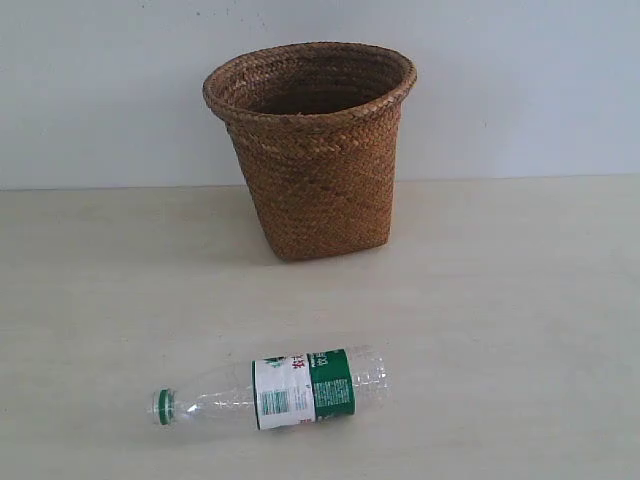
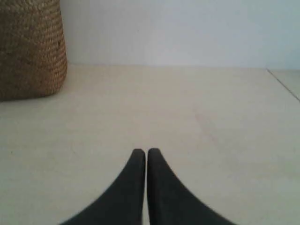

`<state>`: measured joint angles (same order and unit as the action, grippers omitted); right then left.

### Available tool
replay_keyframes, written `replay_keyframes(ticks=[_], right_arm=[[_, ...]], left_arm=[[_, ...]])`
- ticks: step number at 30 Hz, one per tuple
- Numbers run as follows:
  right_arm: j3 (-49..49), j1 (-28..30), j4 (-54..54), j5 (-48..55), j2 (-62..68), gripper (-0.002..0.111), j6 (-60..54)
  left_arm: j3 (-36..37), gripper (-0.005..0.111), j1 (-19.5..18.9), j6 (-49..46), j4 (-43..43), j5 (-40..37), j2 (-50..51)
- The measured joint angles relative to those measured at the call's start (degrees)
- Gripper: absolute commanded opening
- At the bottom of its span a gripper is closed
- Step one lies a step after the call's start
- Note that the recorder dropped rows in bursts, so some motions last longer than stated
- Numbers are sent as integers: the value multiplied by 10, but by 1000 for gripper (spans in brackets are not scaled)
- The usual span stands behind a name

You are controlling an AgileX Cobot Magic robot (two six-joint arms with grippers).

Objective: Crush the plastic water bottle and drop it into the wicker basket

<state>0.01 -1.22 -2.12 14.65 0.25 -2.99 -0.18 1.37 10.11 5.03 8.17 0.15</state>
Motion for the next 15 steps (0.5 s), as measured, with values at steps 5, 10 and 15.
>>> replay_keyframes(ticks=[5,10,15], right_arm=[[0,0,0,-92,0,0,-5],[0,0,0,-188,0,0,1],[0,0,0,-277,0,0,79]], left_arm=[[0,4,0,80,-1,98,0],[-9,4,0,118,-5,142,0],[-60,4,0,128,-43,154,29]])
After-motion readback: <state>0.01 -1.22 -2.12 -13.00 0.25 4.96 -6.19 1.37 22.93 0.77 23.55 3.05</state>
